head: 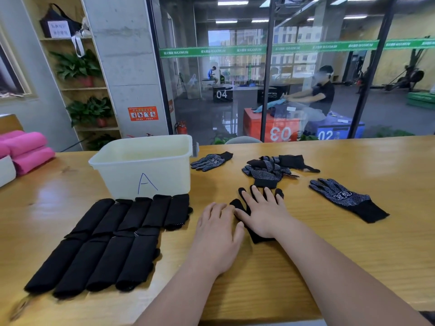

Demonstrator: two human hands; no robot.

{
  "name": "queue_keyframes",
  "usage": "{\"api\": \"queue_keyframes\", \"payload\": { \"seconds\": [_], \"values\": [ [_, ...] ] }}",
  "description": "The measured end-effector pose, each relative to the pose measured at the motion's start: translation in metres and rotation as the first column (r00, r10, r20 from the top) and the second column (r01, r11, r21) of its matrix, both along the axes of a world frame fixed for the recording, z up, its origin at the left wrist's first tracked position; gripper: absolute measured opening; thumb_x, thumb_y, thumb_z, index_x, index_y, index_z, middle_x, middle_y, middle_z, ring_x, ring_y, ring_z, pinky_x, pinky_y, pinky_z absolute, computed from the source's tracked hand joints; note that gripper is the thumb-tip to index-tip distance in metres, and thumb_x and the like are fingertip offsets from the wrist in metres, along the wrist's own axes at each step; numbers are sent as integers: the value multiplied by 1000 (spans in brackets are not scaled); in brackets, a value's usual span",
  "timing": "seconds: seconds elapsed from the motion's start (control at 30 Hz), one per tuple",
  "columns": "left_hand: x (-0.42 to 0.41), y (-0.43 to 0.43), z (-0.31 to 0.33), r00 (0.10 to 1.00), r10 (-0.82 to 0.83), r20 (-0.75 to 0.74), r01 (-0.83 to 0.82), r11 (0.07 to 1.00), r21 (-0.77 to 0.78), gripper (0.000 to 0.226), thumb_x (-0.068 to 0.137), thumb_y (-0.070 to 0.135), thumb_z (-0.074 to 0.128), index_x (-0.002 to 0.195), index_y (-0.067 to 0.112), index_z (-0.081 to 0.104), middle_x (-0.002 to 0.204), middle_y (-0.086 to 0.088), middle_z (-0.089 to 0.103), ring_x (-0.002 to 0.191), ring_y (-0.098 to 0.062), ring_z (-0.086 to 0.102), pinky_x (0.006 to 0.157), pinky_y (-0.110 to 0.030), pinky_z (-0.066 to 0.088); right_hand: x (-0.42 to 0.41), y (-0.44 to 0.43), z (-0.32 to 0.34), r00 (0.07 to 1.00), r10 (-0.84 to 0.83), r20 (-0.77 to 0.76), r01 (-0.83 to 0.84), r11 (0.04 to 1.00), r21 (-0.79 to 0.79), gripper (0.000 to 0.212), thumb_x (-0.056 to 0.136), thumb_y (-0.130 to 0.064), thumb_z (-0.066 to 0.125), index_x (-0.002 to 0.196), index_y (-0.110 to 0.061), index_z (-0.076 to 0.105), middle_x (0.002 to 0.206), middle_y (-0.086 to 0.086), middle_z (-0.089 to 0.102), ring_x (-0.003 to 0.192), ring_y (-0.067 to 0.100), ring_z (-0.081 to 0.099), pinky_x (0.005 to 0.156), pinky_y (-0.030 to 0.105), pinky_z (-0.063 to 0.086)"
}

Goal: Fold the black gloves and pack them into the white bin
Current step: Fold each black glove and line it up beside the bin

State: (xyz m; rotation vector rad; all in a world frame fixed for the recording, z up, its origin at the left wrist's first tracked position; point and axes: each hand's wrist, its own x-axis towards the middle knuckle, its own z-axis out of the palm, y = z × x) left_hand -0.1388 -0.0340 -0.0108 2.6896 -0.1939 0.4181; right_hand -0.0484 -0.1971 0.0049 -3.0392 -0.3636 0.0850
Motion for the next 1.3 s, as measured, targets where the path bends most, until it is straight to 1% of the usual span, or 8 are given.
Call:
{"api": "queue_keyframes", "payload": {
  "seconds": [0.2,0.37,0.43,0.53,0.67,0.9,1.07,1.3],
  "values": [
    [-2,-1,5,1000,-23,1,23,1000,2,48,111,41,31,156,30,44,156,13,47,150,-12,26,127,-38,23,-38,4,-11,997,61,45,-64,997,48,72,104,-69,13,166,-40,-7,176,-5,-10,162,30,-11,130,55,-2],
    [-6,0,7,999,-32,-1,32,999,24,48,111,46,32,155,32,46,154,13,52,146,-14,34,125,-38,26,-44,-15,-9,961,-61,271,-76,882,465,59,108,-46,30,165,-34,21,173,-5,23,159,21,20,128,49,23],
    [-6,0,7,999,-36,-41,39,996,86,57,107,61,33,155,33,45,159,13,45,151,-17,27,126,-42,25,-46,-30,-8,964,-80,253,-36,905,424,57,108,-44,32,163,-29,28,169,-5,31,155,18,29,127,48,26],
    [-5,-2,5,994,-30,-101,44,988,146,73,101,74,33,160,31,40,168,11,32,159,-21,14,130,-47,19,-56,-48,-6,995,26,92,-49,962,267,64,110,-52,32,168,-28,17,175,-5,15,160,16,16,131,46,15],
    [-3,-1,3,993,-11,-115,24,993,119,77,102,73,33,165,29,31,176,5,16,163,-21,0,132,-49,13,-72,-64,6,984,87,153,-131,945,299,62,108,-56,39,165,-38,23,173,-13,15,159,15,20,129,43,23],
    [-12,4,7,972,-234,-2,234,972,7,56,95,71,54,142,41,59,142,25,53,137,-2,40,120,-38,35,-89,-75,-12,959,97,267,-187,922,338,55,101,-61,51,151,-40,50,162,-19,36,150,8,30,124,37,31],
    [-11,3,7,969,-226,97,231,972,-46,46,92,61,70,132,39,67,133,27,56,131,0,44,116,-36,38,-100,-79,-4,920,137,368,-320,804,501,10,92,-49,73,101,-44,74,111,-28,64,117,-1,51,96,22,42],
    [-17,4,9,934,-327,146,345,931,-116,22,89,55,78,102,38,75,113,26,63,119,-3,53,103,-29,46,-96,-80,-5,926,183,332,-318,850,420,27,83,-67,73,104,-49,75,109,-33,62,113,0,48,95,32,48]
  ]
}}
